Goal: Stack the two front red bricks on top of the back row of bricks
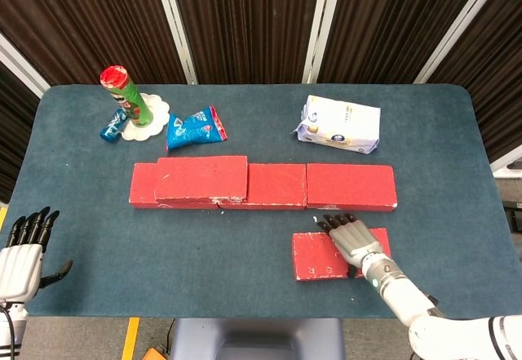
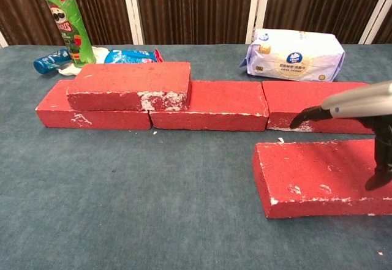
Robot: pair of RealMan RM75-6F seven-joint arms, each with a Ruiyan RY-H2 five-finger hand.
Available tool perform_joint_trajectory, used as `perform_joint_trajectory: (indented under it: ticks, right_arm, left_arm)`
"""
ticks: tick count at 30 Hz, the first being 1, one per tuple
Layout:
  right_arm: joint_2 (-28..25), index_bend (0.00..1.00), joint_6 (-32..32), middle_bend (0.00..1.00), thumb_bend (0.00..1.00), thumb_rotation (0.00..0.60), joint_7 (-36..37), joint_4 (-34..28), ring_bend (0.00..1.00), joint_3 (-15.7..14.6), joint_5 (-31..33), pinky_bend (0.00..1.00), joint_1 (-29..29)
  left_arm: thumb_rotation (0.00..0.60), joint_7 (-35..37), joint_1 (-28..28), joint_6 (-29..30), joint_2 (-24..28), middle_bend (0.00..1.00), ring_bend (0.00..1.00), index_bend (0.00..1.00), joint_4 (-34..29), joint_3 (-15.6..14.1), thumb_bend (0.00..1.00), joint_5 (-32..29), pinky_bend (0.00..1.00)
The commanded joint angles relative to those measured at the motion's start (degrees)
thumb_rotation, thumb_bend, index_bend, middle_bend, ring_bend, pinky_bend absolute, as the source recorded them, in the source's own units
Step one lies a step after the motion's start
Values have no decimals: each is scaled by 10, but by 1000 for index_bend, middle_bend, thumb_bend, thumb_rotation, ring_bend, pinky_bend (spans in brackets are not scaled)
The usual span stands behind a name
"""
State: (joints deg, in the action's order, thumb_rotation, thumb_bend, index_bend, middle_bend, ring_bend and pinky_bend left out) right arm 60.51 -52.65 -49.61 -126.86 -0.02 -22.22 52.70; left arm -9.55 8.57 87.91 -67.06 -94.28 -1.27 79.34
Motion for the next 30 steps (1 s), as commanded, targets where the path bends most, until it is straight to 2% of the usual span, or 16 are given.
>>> perform_joint_trajectory:
  ticks: [1, 9, 15, 30]
  right_arm:
    - [4, 0, -2, 0, 0, 600, 9, -5, 0, -9, -4, 0, 5]
    - [12, 0, -24, 0, 0, 600, 12, -8, 0, -39, -11, 0, 19]
    - [38, 0, -49, 0, 0, 600, 21, 9, 0, -55, -20, 0, 17]
    - [73, 0, -72, 0, 0, 600, 47, 51, 0, -75, -36, 0, 4]
  left_arm:
    - [600, 2, -2, -4, -1, 0, 0, 0, 3, 4, 231, -1, 21]
    - [600, 2, -9, -9, 0, 0, 0, 0, -1, 14, 231, -4, 21]
    - [600, 2, -14, -14, 3, 0, 0, 0, -6, 20, 230, -7, 21]
    - [600, -1, -21, -23, 4, 0, 0, 0, -12, 28, 232, -3, 21]
